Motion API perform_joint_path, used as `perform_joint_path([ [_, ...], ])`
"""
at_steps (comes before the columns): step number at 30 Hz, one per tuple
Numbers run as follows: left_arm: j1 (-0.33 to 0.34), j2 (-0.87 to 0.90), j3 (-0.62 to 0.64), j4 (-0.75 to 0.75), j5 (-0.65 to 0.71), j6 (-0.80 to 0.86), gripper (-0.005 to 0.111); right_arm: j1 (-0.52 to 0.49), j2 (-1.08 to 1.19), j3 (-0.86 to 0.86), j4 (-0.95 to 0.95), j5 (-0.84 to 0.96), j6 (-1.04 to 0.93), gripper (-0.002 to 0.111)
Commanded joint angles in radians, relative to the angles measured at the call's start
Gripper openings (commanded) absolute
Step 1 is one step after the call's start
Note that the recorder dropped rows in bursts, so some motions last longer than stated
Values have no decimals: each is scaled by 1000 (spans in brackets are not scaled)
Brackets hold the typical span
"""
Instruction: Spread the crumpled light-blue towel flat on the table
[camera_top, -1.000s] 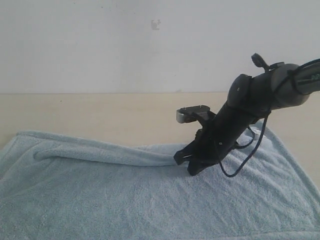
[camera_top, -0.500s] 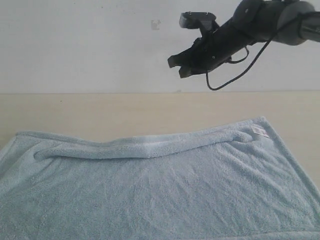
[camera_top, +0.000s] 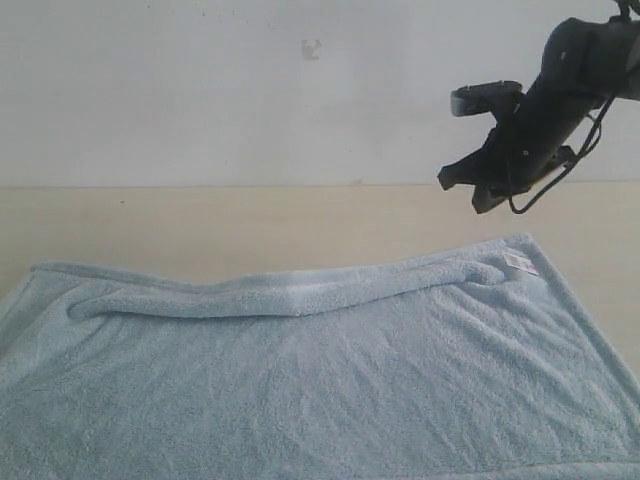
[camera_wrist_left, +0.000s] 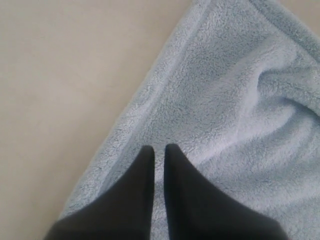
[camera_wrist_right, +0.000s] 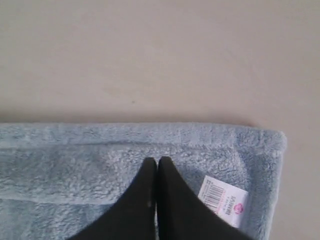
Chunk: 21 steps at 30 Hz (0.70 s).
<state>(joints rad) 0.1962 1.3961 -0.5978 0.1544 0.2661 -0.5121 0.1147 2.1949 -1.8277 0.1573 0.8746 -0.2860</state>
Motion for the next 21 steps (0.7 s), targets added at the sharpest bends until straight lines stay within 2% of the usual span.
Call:
perform_joint_path([
  [1, 0, -5, 2, -16, -14, 6, 8, -16, 49, -26, -110, -17, 84, 0],
  [13, 0, -5, 2, -16, -32, 8, 8, -104, 140, -73, -157, -48, 82, 0],
  [21, 0, -5, 2, -16, -34, 12, 8, -104, 212, -150, -107, -6, 22, 0],
])
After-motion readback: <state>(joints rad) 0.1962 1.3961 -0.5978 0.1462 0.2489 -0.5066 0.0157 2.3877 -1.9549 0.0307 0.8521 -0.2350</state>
